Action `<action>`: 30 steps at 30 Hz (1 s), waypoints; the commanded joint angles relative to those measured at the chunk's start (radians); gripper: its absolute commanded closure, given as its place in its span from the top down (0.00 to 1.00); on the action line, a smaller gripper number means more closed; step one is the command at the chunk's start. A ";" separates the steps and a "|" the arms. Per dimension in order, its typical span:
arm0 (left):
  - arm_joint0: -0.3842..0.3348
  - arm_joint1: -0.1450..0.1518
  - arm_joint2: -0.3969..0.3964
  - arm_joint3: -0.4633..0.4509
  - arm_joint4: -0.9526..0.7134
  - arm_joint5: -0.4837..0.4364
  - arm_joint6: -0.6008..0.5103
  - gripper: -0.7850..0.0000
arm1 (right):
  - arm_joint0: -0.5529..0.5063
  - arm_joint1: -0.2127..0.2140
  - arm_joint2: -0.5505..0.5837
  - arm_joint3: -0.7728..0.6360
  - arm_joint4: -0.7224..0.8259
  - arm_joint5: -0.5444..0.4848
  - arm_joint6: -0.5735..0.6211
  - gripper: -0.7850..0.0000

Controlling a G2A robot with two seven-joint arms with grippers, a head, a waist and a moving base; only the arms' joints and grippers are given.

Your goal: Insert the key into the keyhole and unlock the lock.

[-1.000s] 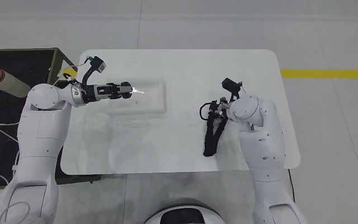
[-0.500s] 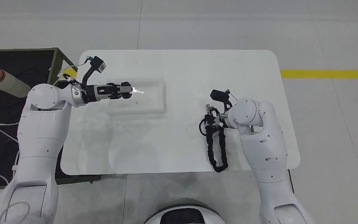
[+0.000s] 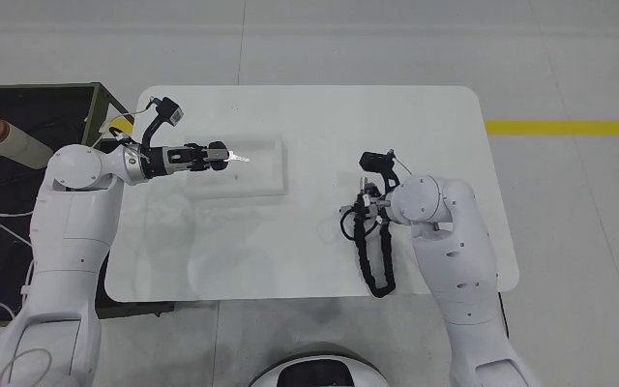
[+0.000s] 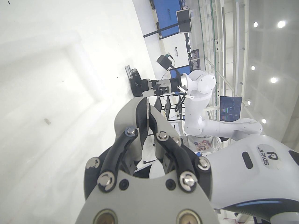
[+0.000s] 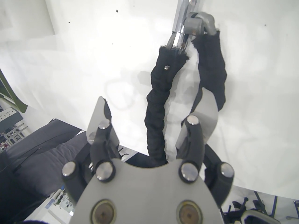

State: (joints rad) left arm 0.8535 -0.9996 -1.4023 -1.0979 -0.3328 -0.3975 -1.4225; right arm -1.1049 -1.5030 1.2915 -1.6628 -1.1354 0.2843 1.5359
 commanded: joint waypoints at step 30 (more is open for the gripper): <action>0.000 0.000 0.000 0.000 0.000 0.000 0.000 0.00 | 0.019 -0.084 -0.140 0.094 -0.333 0.156 -0.159 0.00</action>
State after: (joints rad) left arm 0.8535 -0.9996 -1.4023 -1.0979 -0.3328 -0.3975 -1.4225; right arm -1.0858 -1.5840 1.1503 -1.5699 -1.4643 0.4415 1.3759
